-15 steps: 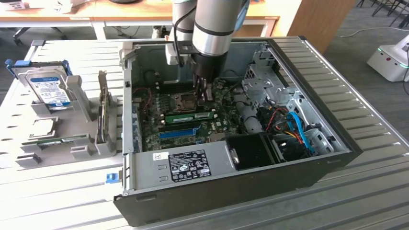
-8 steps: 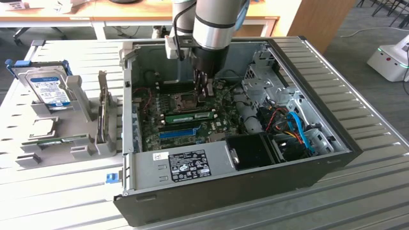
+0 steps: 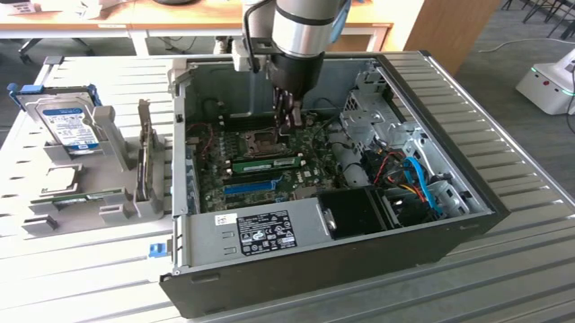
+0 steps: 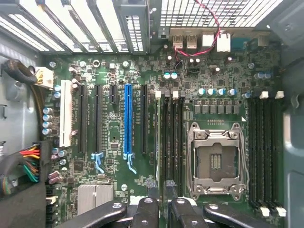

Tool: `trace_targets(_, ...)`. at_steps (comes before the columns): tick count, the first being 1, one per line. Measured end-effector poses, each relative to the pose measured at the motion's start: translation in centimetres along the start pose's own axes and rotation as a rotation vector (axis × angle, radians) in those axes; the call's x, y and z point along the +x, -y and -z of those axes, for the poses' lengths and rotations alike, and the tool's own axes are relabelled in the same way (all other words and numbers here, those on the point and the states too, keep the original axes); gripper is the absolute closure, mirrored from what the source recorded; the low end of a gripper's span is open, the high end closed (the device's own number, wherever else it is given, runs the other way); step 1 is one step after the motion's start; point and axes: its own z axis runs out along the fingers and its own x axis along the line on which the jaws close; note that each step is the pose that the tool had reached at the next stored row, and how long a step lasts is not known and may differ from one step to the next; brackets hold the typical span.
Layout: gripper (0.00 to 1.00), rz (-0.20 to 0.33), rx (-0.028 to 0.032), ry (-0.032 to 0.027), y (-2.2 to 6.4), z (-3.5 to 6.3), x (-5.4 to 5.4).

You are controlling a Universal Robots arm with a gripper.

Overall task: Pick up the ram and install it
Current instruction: 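Insert the ram into the slot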

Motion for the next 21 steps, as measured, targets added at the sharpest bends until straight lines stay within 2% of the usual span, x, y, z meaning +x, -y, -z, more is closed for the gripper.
trace_targets(21, 0.81, 0.0, -0.0001, 0.0, -0.19, 3.89, 0.0)
